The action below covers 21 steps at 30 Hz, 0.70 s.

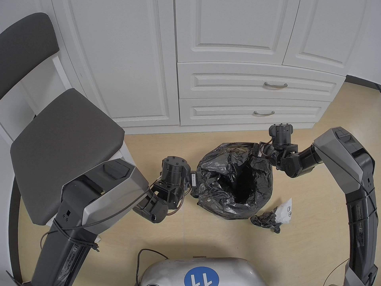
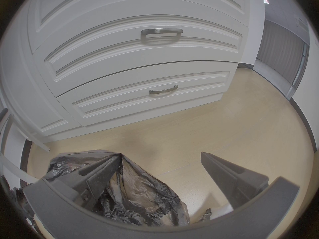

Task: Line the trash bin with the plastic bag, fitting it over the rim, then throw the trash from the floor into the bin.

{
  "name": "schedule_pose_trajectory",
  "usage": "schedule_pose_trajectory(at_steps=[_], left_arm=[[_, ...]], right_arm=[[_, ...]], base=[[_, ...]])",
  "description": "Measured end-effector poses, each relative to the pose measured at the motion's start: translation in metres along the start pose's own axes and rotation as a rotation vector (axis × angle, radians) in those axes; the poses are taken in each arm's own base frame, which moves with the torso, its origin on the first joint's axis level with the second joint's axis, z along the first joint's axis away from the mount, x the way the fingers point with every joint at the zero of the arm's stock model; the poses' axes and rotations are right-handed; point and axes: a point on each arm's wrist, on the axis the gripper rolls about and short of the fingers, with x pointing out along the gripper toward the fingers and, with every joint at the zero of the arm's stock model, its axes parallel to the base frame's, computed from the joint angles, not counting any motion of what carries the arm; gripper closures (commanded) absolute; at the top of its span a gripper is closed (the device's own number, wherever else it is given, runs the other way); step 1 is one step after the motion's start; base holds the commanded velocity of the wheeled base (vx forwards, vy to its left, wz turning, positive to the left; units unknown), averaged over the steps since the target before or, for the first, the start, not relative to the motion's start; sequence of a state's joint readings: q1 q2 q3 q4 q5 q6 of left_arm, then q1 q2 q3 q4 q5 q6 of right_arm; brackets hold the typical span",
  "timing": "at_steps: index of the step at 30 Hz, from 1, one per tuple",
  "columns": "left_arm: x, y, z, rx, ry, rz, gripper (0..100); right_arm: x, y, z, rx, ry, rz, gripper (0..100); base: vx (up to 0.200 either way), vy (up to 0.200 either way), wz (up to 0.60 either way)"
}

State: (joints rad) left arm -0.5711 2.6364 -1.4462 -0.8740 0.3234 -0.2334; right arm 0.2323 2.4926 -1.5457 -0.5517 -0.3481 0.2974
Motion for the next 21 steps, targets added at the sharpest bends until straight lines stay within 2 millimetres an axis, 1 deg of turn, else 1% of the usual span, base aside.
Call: schedule_pose_trajectory(at_steps=[5, 11, 21], left_arm=[[0.006, 0.004, -0.004, -0.004, -0.001, 0.009, 0], [0.009, 0.003, -0.004, -0.011, -0.017, 0.010, 0], [0.011, 0.001, -0.001, -0.021, -0.037, 0.010, 0]], right_arm=[[0.001, -0.003, 0.001, 0.003, -0.003, -0.006, 0], [0.008, -0.009, 0.003, 0.010, -0.010, -0.018, 0], [0.024, -0.019, -0.007, 0.031, 0.056, -0.050, 0]], base=[[0.000, 0.000, 0.00], [0.000, 0.000, 0.00], [0.000, 0.000, 0.00]])
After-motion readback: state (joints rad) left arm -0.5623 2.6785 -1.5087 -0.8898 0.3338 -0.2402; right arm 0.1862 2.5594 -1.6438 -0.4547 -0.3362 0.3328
